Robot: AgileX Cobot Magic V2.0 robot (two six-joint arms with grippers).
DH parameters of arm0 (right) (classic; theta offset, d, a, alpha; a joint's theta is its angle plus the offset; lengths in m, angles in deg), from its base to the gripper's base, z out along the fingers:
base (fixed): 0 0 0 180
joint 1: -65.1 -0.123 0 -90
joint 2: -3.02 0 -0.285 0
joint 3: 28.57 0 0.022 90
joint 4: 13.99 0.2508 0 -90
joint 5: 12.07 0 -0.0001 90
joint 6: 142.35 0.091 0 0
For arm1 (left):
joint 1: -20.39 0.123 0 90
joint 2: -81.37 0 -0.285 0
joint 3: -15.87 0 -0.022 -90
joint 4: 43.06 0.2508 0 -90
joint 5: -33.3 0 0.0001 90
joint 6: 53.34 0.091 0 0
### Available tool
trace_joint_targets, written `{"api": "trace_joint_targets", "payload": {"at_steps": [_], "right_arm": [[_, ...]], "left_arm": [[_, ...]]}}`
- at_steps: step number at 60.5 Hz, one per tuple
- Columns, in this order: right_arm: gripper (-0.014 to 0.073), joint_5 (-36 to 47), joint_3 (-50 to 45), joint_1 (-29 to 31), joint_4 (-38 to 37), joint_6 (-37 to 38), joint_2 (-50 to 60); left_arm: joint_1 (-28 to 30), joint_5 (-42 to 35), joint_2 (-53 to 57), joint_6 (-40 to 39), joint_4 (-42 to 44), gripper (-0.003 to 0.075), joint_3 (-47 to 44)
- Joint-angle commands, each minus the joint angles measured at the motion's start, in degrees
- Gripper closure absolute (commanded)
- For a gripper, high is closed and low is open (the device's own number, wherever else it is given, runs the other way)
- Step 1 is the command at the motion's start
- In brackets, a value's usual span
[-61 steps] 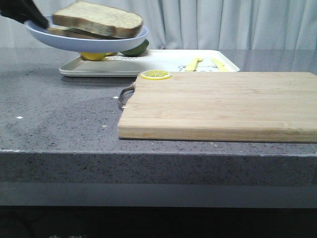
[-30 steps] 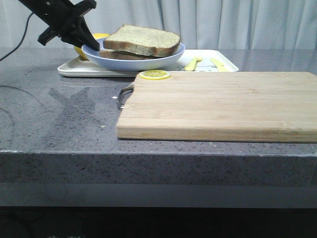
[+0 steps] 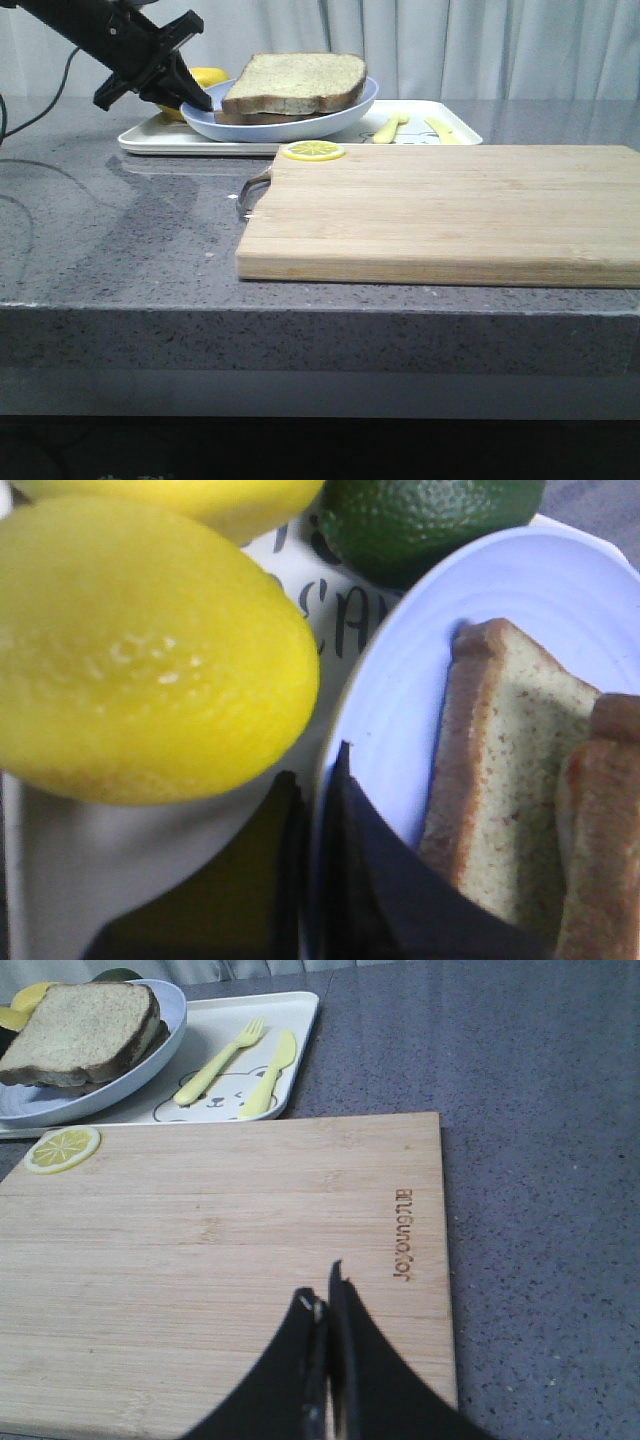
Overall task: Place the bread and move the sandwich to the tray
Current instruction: 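Lower the plate onto the white tray with the left gripper, then open the left gripper and withdraw it upward from the plate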
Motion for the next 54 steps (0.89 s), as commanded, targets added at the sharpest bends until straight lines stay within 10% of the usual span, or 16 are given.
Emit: {"api": "trace_joint_targets", "payload": {"at_steps": [1,14,32,54], "right_arm": [[0.0652,4.59,1.48,0.14,0.17,0.06,-0.14],[0.0652,4.59,1.48,0.14,0.17,0.06,-0.14],[0.0652,4.59,1.48,0.14,0.17,0.06,-0.14],[0.0652,4.53,1.48,0.14,0.17,0.06,-0.14]], "left_arm": [[-0.51,-3.73,3.88,-0.86,-4.81,0.0740,2.15],[-0.65,-2.81,3.64,-0.24,-4.96,0.0708,2.15],[-0.52,-1.73,3.64,-0.24,-4.96,0.0419,2.84],[1.48,4.83,3.64,-0.24,-4.47,0.0573,15.30]]}}
